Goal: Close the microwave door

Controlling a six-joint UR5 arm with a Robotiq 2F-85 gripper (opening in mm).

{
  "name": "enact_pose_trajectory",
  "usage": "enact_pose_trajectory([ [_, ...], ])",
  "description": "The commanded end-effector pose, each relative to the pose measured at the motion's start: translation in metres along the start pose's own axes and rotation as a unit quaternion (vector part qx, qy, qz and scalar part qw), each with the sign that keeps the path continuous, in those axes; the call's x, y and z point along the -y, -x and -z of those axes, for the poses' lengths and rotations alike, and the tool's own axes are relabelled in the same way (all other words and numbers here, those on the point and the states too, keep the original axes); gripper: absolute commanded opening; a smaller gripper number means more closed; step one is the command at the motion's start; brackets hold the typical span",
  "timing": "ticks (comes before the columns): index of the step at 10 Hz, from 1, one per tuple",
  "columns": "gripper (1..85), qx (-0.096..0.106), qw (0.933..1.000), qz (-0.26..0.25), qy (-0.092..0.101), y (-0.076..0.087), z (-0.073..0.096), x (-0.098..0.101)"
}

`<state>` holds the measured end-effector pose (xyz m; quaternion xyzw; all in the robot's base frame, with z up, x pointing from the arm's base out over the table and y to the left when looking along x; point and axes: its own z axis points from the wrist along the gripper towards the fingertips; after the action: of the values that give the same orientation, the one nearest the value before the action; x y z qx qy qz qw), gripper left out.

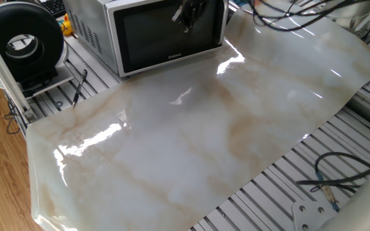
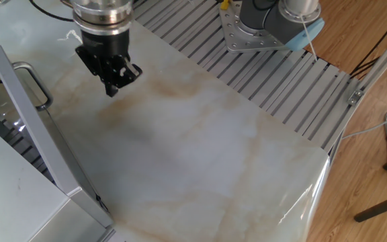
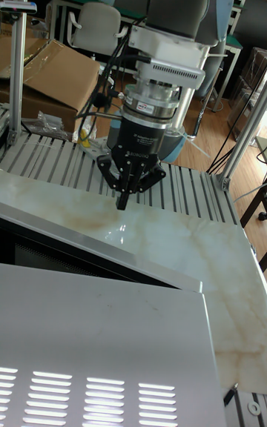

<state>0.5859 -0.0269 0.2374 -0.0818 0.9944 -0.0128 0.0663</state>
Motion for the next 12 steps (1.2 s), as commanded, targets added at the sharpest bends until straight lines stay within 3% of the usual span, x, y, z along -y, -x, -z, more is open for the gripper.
enact_pose_trajectory([
  [1,1.3,-0.038,0.9989,0.024,0.011,-0.007,0.012,0.019],
  [2,1.3,-0.064,0.9972,0.037,0.012,-0.021,0.013,0.019],
  [3,1.3,-0.061,0.9976,0.031,0.014,-0.019,0.013,0.018],
  [4,1.3,-0.031,0.9993,0.008,0.018,-0.004,0.012,0.015],
  [5,1.3,-0.017,0.9998,-0.002,0.008,0.004,0.011,0.02],
  [6,1.3,-0.008,0.9998,-0.016,0.002,0.008,0.009,0.02],
  [8,1.3,-0.006,0.9999,0.01,-0.002,0.013,0.003,0.025],
  [9,1.3,-0.001,0.9996,0.027,0.01,0.02,0.0,0.029],
  [12,1.3,-0.03,0.9968,0.07,0.024,0.019,0.0,0.057],
])
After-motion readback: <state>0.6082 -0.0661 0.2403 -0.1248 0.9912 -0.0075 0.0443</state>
